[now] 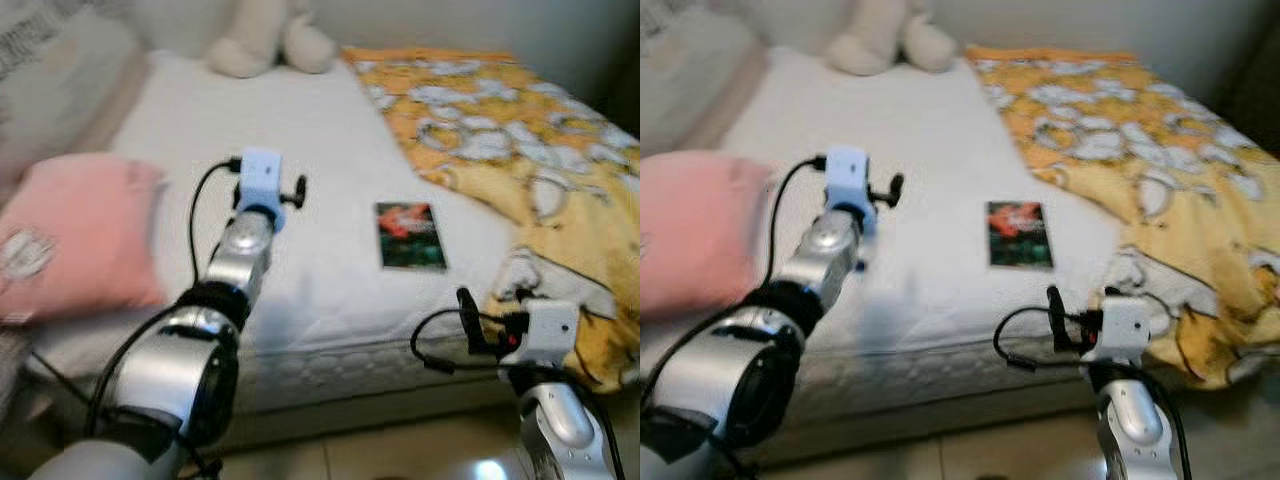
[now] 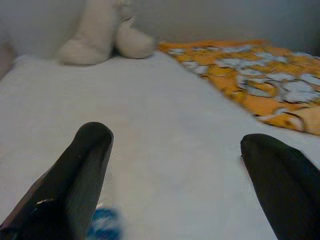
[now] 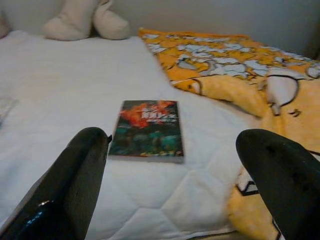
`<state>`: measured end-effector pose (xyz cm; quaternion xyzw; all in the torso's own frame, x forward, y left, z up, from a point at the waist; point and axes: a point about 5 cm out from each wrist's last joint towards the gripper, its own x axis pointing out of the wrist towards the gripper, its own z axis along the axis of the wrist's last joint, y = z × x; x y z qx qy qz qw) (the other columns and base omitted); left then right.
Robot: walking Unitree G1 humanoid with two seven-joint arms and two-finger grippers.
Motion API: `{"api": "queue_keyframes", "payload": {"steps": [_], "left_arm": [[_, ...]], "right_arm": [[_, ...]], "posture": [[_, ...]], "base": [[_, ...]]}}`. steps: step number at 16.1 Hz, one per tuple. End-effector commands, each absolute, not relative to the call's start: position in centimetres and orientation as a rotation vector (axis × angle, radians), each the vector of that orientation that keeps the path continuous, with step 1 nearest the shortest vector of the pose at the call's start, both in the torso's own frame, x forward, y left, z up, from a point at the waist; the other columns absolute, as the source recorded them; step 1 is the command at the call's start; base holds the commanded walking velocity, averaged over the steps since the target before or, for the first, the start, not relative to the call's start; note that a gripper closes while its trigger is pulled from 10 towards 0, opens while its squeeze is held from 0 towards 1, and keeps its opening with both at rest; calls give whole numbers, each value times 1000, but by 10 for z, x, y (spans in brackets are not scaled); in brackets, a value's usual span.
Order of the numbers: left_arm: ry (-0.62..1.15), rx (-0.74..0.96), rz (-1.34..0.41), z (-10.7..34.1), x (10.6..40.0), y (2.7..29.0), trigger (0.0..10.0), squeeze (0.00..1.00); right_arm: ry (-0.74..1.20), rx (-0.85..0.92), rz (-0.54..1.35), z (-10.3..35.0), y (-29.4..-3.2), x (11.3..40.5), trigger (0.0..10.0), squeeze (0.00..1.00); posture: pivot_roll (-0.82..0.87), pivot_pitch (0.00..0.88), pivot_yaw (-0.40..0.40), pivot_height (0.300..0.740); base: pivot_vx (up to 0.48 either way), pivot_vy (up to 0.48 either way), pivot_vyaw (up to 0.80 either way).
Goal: Clean up the room
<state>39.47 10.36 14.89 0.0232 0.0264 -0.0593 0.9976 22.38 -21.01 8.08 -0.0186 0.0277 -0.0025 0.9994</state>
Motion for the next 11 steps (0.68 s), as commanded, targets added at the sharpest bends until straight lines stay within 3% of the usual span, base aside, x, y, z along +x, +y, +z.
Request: {"api": "queue_keyframes", "payload": {"steps": [1, 5, 8, 11], "left_arm": [[58, 42, -119, 150, 396, 102, 10000, 0], [52, 38, -113, 154, 398, 100, 10000, 0], [35, 45, -67, 160, 400, 99, 10000, 0], [92, 56, -52, 159, 401, 95, 10000, 0]], "right_arm": [[46, -39, -5, 86, -211, 228, 10000, 0], [91, -15, 114, 81, -202, 225, 10000, 0], [224, 33, 348, 73, -191, 209, 10000, 0], [303, 21, 429, 71, -195, 192, 10000, 0]], "posture": [[-238, 0, -31, 740], [-236, 0, -29, 740], [-253, 0, -49, 740], [-279, 26, -75, 740]], "base": [[480, 0, 0], [480, 0, 0], [480, 0, 0], [96, 0, 0]]}}
